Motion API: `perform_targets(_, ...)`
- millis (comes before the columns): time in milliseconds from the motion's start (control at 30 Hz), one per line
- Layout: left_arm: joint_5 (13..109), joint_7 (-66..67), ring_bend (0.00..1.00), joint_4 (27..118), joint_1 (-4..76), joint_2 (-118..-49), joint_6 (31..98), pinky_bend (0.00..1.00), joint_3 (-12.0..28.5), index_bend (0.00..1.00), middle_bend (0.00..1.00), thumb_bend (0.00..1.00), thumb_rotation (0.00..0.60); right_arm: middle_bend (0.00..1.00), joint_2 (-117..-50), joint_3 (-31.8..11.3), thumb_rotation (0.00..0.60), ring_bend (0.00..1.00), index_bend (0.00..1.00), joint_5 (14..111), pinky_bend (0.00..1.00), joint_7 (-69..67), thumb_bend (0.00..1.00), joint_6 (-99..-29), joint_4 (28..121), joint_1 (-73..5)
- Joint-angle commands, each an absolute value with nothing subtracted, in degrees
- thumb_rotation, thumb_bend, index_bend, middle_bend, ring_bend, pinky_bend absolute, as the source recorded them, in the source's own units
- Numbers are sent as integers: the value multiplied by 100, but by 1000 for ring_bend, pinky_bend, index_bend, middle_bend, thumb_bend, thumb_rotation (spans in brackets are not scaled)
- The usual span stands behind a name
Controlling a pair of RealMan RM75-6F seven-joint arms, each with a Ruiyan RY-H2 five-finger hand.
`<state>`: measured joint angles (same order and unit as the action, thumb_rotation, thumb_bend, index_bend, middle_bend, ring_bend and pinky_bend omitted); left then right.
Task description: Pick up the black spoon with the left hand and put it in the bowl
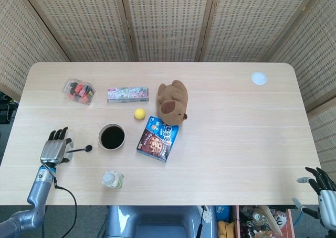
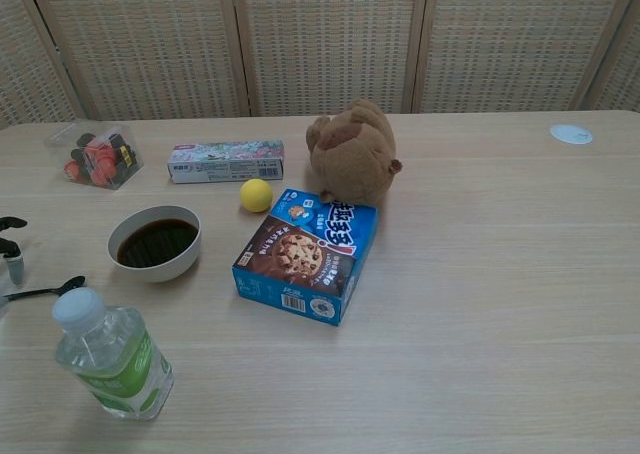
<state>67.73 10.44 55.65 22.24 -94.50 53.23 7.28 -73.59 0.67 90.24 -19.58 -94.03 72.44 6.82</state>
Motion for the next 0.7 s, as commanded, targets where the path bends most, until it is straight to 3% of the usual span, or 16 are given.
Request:
perform_targets(33,6754,1045,0,5552,2250,-9470,5311,0,739,465,20,387,600,270,-7359,65,600,130,429,9014,245,-1953,300,-9402,7246,690)
perform_targets(700,6594,1130,0,5538,2274,-9508,5243,0,698,493,20,408,600,270,-7371,56,600,130,429,8979,245,-1995,300,-9374,7193,727)
